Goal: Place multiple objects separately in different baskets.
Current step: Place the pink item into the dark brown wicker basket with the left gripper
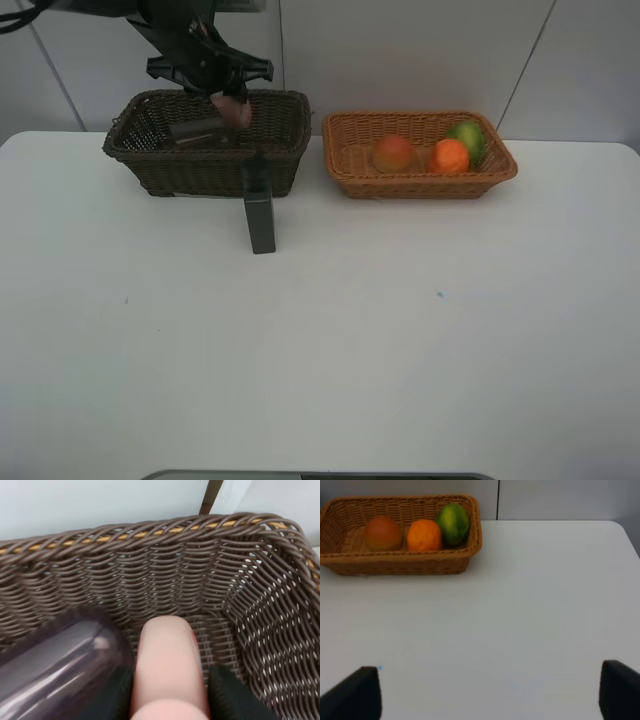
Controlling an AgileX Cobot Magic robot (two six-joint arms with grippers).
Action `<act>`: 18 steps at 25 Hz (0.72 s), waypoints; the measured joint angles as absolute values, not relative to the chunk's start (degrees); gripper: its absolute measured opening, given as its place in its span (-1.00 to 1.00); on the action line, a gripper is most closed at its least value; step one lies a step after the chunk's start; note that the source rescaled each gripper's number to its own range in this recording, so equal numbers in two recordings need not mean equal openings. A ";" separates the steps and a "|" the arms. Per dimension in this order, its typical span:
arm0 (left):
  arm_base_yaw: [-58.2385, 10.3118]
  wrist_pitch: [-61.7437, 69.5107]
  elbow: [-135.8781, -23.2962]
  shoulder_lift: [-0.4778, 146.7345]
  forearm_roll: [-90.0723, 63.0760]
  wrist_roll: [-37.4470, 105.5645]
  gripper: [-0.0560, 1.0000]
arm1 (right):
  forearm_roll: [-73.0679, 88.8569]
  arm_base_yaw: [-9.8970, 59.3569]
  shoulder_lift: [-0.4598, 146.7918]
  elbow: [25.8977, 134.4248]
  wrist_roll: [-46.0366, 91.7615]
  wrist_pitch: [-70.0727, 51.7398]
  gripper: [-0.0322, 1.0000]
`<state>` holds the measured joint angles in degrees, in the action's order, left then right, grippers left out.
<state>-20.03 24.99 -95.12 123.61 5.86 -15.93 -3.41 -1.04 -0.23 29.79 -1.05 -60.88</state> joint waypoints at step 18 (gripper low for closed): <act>-21.60 24.17 -95.12 126.40 5.42 -11.89 0.11 | -3.41 -1.04 -0.23 29.79 -1.05 -60.88 0.80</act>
<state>-21.60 24.17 -95.12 126.40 5.42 -11.89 -3.41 -1.04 -0.23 29.79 -1.05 -60.88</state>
